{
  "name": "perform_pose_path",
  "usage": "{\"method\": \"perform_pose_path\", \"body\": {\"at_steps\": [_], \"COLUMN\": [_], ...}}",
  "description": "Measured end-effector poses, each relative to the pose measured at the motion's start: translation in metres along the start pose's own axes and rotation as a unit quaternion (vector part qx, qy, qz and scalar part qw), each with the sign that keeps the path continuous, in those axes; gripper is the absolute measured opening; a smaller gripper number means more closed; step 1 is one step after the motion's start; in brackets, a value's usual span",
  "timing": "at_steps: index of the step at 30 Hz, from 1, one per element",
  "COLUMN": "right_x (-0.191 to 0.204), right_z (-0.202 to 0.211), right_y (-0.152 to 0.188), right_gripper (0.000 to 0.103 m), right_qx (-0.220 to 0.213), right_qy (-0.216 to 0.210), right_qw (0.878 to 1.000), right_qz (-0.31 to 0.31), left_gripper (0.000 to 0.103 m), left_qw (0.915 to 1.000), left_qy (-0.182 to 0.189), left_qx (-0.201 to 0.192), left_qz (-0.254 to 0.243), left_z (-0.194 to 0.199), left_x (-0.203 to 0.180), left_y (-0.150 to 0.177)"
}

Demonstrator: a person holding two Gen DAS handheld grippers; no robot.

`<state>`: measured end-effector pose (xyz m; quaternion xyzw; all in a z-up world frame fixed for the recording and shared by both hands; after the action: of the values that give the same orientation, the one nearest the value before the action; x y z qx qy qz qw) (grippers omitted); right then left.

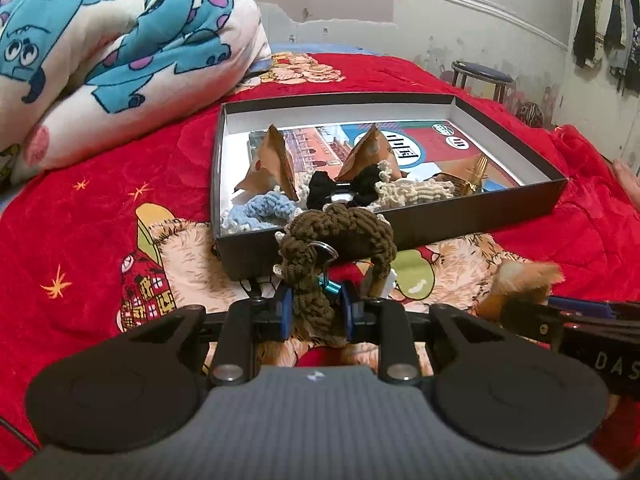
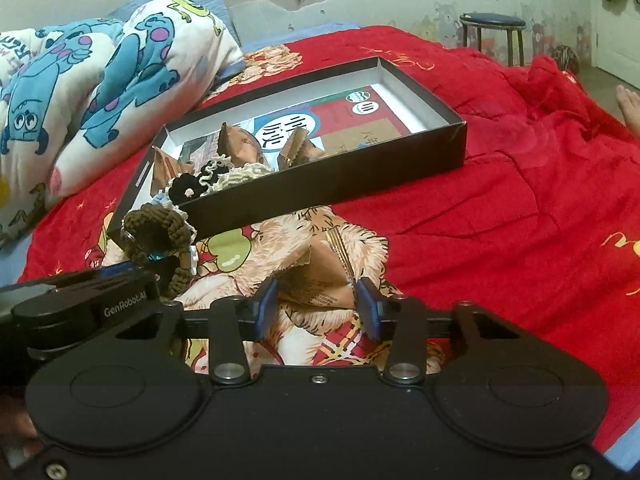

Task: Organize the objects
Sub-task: 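Grasp the brown crocheted scrunchie with left tool while right tool grasps another paper pyramid, then carry the scrunchie with left tool while right tool carries the pyramid over the box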

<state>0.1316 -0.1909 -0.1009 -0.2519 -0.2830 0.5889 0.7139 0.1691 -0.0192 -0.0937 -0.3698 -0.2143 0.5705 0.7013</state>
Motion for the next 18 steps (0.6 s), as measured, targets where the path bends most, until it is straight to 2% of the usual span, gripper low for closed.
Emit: {"method": "perform_pose_path", "body": {"at_steps": [10, 18], "right_x": [0.005, 0.002], "right_z": [0.009, 0.019], "right_y": [0.003, -0.002], "right_gripper": [0.016, 0.014], "right_qx": [-0.006, -0.022], "right_qy": [-0.009, -0.005], "right_qw": [1.000, 1.000], "right_qz": [0.006, 0.003], "left_gripper": [0.028, 0.028], "left_qw": [0.9999, 0.9998], "left_qy": [0.005, 0.007], "left_qx": [0.000, 0.002], "left_qz": [-0.016, -0.018], "left_z": [0.011, 0.014], "left_x": [-0.009, -0.011], "left_y": [-0.001, -0.001]}}
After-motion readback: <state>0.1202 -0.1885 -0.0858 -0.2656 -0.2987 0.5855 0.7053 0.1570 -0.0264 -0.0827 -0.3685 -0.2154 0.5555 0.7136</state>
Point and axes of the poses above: each gripper's, at about its wrist camera, not at the fingertips, and z roughly against the way its jaws point, x to its left, y to its underside, the point moved 7 cm from there along -z, roughly the way its jaws point, and after that the axes turned 11 degrees about y, right-handed, at the moved point
